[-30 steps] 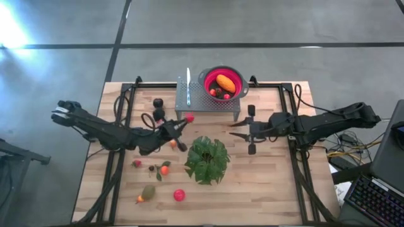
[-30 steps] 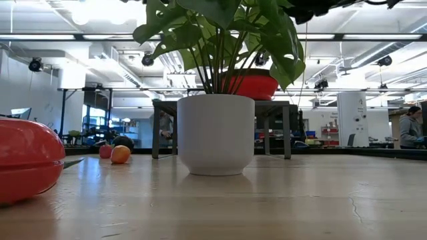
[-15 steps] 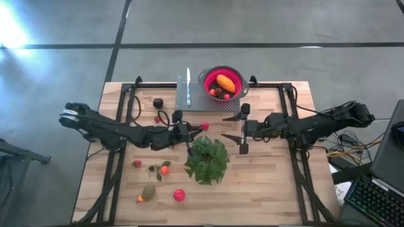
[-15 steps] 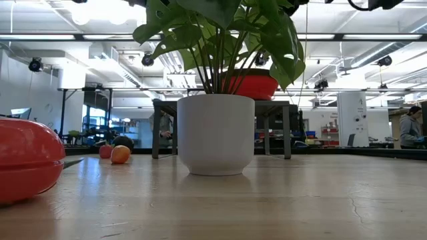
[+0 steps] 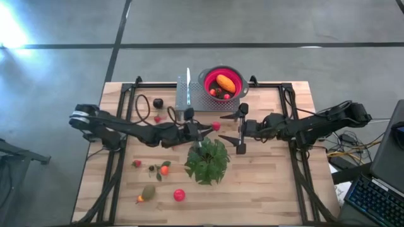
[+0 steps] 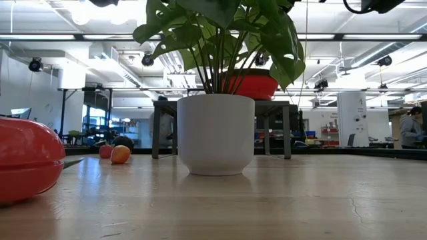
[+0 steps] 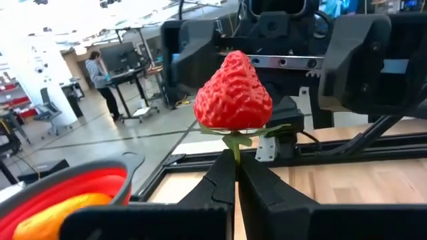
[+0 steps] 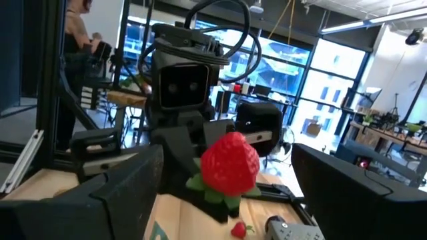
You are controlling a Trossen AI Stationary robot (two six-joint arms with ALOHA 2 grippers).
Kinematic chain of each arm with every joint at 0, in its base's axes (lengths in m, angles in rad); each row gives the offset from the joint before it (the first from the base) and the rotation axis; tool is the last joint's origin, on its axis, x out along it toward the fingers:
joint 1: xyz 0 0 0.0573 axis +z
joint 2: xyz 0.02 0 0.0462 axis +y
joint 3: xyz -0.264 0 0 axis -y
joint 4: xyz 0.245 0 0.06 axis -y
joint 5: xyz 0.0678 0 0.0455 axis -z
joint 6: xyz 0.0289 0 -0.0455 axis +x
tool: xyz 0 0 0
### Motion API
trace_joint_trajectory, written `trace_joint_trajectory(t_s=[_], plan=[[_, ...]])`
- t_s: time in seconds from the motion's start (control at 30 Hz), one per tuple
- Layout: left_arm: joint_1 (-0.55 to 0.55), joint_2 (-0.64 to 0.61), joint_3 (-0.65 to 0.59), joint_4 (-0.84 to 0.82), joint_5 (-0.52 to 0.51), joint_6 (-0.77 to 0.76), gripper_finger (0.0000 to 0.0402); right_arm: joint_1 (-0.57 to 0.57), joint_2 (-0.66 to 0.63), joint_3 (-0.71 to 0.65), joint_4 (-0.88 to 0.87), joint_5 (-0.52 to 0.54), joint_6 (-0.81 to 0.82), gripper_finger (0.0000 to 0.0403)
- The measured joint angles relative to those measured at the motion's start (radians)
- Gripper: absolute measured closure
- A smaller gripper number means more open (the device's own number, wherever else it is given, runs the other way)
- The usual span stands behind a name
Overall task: Pick & Place Fruit
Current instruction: Put the red strawberry into the red strainer bowl on the shelf
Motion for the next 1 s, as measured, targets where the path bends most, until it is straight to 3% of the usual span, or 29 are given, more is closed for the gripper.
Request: trace_joint_trajectory(t_s=[0.23, 0.7, 1.0], plan=[[0.002, 0.076, 0.093, -0.008, 0.02, 0.045, 0.0397, 0.0, -0.001, 0.0, -0.001, 0.0, -0.007, 0.0108], [0.007, 0.068, 0.093, -0.006, 0.021, 0.051, 0.0397, 0.0, -0.027, 0.0, -0.003, -0.008, -0.007, 0.0228], [0.007, 0.068, 0.093, 0.003, 0.021, 0.063, 0.0397, 0.0, -0.028, 0.0, -0.004, -0.008, -0.007, 0.0258]])
